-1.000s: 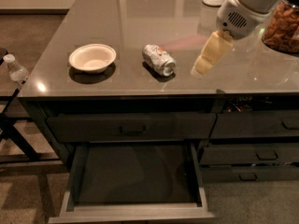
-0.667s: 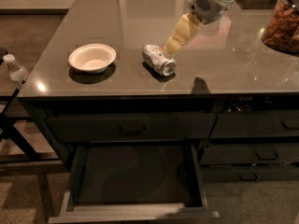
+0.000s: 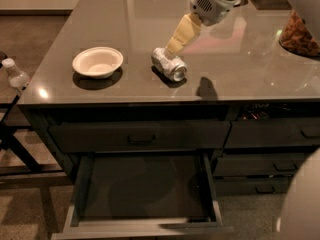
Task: Place 7up can into middle drawer
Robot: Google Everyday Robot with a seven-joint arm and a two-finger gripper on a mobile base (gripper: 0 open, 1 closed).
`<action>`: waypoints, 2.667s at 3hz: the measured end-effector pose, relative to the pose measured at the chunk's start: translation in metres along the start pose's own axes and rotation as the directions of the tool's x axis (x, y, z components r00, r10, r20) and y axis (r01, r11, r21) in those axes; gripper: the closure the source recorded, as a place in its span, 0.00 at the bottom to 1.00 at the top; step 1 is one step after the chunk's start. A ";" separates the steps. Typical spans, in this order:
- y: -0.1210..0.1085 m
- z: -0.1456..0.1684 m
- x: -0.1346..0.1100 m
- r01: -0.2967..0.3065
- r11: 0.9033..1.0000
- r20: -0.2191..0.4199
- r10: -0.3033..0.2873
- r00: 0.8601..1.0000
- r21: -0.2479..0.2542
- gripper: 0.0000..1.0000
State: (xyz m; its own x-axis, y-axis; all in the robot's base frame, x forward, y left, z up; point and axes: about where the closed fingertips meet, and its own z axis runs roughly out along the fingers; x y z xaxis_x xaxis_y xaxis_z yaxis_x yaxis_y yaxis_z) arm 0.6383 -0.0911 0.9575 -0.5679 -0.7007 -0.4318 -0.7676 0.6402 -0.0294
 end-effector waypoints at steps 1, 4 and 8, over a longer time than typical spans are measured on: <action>-0.004 0.035 -0.027 -0.009 1.000 -0.048 0.008 0.999 -0.011 0.00; -0.017 0.082 -0.019 -0.070 0.997 -0.103 0.067 0.992 -0.020 0.00; -0.016 0.122 -0.015 -0.087 0.996 -0.157 0.081 0.984 -0.032 0.00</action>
Offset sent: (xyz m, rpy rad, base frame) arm 0.0431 0.0386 -0.0324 -0.0531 0.0885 -0.0006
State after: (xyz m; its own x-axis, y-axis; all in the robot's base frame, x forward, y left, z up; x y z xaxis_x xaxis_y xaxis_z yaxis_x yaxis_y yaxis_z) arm 0.6956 -0.0528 0.8540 -0.6679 -0.6870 -0.2863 -0.7243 0.6885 0.0375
